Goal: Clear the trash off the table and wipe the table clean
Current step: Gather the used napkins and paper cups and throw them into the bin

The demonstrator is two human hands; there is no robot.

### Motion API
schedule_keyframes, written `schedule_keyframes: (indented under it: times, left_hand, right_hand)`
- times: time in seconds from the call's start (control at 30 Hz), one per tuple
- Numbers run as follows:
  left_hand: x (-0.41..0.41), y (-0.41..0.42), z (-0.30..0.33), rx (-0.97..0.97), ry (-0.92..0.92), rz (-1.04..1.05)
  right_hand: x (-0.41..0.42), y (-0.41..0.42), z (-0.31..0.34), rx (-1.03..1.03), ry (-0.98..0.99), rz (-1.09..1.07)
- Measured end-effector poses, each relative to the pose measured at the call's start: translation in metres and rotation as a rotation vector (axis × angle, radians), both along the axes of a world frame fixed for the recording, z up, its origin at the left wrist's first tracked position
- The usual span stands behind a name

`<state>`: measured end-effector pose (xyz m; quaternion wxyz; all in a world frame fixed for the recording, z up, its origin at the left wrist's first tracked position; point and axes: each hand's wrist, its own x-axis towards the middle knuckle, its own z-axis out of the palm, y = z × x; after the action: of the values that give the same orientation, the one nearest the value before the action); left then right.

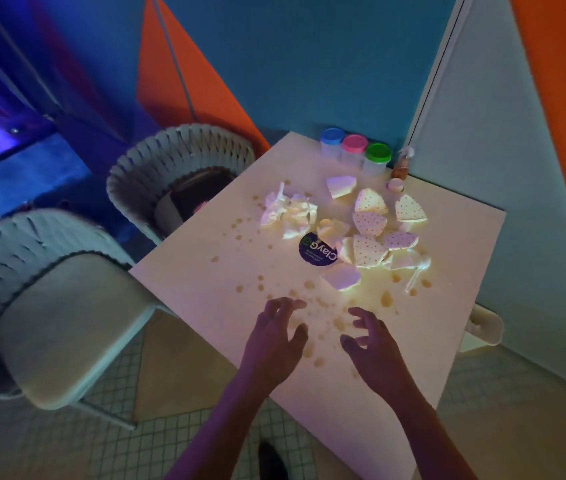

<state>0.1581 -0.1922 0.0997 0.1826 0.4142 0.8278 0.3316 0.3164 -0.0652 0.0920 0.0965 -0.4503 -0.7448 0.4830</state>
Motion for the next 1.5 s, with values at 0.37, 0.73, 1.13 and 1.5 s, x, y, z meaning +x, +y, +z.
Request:
schedule_keyframes:
  times: [0.37,0.73,1.13,1.5]
  left_hand:
    - [-0.076,0.010,0.000,0.022,0.029,-0.080]
    - [-0.153,0.084,0.011,-0.101,0.121,-0.203]
    - [-0.224,0.172,0.007,-0.302,0.191,-0.224]
    - [-0.317,0.252,-0.048,-0.473,0.157,-0.299]
  right_hand:
    - [-0.059,-0.001,0.002,0.010,0.019,-0.055]
    - [-0.131,0.078,-0.001,0.072,0.045,-0.019]
    - [-0.187,0.138,-0.006,0.029,-0.040,-0.056]
    - [-0.289,0.173,-0.026,0.047,-0.171,-0.195]
